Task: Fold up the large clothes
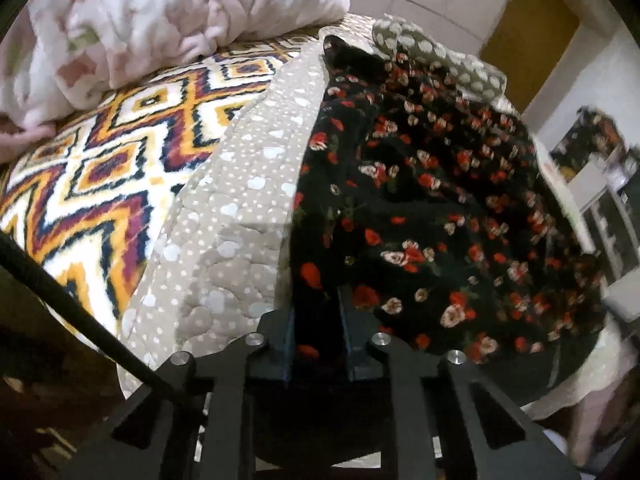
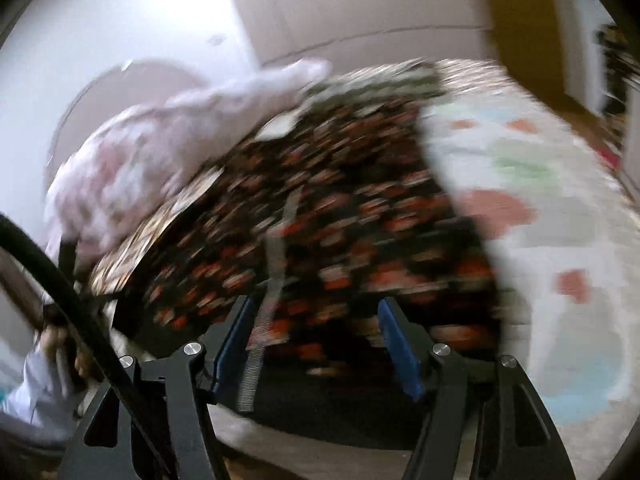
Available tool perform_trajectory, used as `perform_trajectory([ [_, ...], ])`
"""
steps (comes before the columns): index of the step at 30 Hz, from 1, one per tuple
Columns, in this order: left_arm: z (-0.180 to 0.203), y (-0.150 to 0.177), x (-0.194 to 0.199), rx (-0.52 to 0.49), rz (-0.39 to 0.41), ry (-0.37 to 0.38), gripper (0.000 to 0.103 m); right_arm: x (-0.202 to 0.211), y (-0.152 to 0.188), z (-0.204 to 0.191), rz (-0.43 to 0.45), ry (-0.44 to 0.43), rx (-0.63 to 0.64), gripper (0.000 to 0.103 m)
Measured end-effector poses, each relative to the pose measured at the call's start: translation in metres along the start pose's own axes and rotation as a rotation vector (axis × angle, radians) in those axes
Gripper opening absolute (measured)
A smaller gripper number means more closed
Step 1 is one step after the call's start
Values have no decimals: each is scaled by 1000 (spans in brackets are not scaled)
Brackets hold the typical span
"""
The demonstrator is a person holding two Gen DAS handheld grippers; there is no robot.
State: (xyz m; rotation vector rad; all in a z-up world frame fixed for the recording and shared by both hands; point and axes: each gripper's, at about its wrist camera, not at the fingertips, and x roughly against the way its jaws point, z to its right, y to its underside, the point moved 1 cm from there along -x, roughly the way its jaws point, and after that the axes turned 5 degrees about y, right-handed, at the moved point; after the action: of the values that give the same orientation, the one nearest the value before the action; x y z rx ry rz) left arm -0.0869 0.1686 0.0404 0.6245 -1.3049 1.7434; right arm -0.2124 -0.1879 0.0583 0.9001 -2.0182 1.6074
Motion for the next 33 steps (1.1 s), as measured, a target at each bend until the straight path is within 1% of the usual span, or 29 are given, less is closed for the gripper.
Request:
perform_trajectory([
  [1,-5,-1,4,24,3,24,16,-10,2,-11,-28,-18,28,69],
  [2,-5,-1,5,30,4,31,16,-26,5,-27,-67,-33,71,69],
  [3,-6,-1,5,29,3,35,16,-36,9,-37,-87,-34,97,68],
  [5,-4,0,3,8,-3,24,16,-62,13,-55,-139,-12,139,67],
  [6,-2,1,1,1,-5,16,16,-72,16,-59,-161,14,147,67],
  [7,-1,2,-1,-9,-4,8,15,-83,16,-62,-184,48,155,61],
  [8,-1,2,-1,-10,-2,7,14,-92,17,-64,-202,80,164,44],
  [9,-2,2,-1,-5,1,13,13,-98,19,-66,-204,125,176,31],
  [10,-6,1,3,14,6,35,12,-99,19,-66,-198,145,181,29],
  [11,-10,0,7,32,15,55,11,-98,18,-64,-199,136,176,21],
  [13,-18,-3,19,62,46,79,9,-90,12,-65,-195,116,157,17],
  [14,-22,-4,25,70,64,70,3,-84,9,-69,-180,110,163,14],
  [15,-26,-5,31,74,78,55,4,-78,6,-76,-162,101,177,7],
  [17,-33,-7,40,87,96,45,3,-70,6,-94,-158,23,186,7],
  [18,-36,-8,43,91,101,23,1,-68,9,-105,-157,6,215,7],
  [19,-39,-8,47,85,112,-20,1,-70,13,-117,-167,-11,249,7],
  [20,-40,-8,50,84,118,-37,1,-75,17,-123,-181,-19,263,8],
  [22,-44,-8,53,93,122,-39,1,-87,27,-129,-217,-9,289,9],
  [25,-45,-9,55,87,124,-48,3,-85,30,-120,-225,-33,261,18],
  [26,-46,-8,56,83,122,-44,6,-80,28,-113,-233,-52,245,19],
  [27,-45,-9,55,80,119,-41,15,-74,28,-108,-231,-65,235,19],
  [28,-44,-9,54,74,116,-31,27,-67,25,-102,-224,-75,223,20],
  [29,-43,-10,53,70,118,-25,34,-58,22,-93,-207,-82,202,20],
  [30,-39,-10,51,65,121,-24,43,-44,18,-79,-178,-79,167,21],
  [31,-37,-11,50,53,125,-17,48,-33,16,-68,-154,-69,141,21],
  [32,-32,-12,45,47,123,-14,51,-18,12,-50,-114,-54,101,25],
  [33,-31,-14,40,39,112,-2,58,-5,10,-34,-77,-33,63,29],
])
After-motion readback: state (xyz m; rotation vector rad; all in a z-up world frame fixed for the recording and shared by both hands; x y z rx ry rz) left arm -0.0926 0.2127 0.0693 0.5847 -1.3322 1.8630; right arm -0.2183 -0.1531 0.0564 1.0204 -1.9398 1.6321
